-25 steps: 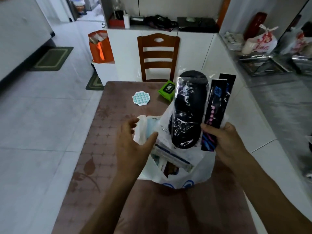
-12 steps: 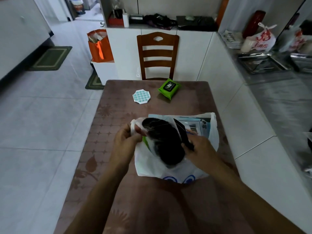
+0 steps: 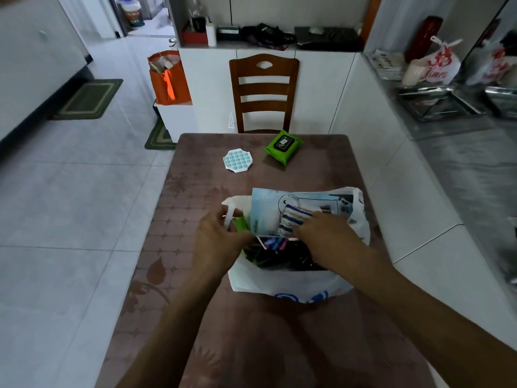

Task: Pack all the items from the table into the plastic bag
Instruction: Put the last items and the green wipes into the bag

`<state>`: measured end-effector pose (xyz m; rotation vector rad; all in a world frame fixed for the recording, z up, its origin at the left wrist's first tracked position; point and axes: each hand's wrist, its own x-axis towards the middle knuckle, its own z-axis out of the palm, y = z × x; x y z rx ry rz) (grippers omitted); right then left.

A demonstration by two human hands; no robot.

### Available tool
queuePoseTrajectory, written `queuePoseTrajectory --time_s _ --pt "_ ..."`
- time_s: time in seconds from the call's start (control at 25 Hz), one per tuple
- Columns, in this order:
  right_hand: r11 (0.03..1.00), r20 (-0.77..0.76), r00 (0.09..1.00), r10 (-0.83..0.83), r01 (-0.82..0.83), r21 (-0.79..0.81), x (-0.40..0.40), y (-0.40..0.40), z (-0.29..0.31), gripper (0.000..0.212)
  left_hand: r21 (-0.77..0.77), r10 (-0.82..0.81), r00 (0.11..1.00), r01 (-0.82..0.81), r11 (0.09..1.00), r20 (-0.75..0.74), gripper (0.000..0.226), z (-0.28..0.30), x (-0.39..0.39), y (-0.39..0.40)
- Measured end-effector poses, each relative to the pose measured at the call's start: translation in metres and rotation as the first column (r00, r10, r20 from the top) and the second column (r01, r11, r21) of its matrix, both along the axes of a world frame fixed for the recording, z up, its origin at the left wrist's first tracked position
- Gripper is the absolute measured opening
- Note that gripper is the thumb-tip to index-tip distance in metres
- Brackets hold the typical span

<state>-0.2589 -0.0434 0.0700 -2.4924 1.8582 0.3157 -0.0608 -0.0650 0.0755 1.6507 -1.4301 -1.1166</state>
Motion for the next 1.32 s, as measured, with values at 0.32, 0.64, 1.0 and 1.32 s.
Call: queuePoseTrajectory --time_s 0.32,0.64,1.0,1.32 --pt "0.984 0.420 0.898 0.133 -0.068 -0.167 0.012 0.005 -0.041 0.042 0.111 -0.018 0.922 0.066 0.992 -0.387 0.033 0.015 -0.011 0.003" --pt "0.995 0.592 0.804 0.052 0.007 -0.097 0.005 0.009 -0.010 0.059 0.051 -0.040 0.939 0.061 0.997 -0.341 0.030 0.016 -0.011 -0.006" --pt "0.564 0.812 -0.050 -0.582 0.695 0.447 -0.096 0.009 0.001 0.014 0.132 0.082 0.895 -0.026 0.991 -0.439 0.019 0.019 -0.022 -0.016" --pt "0.597 0.829 -0.278 -0.485 0.588 0.546 -0.086 0.010 0.038 0.013 0.128 0.121 0.890 -0.071 0.989 -0.439 0.008 0.031 -0.011 -0.031"
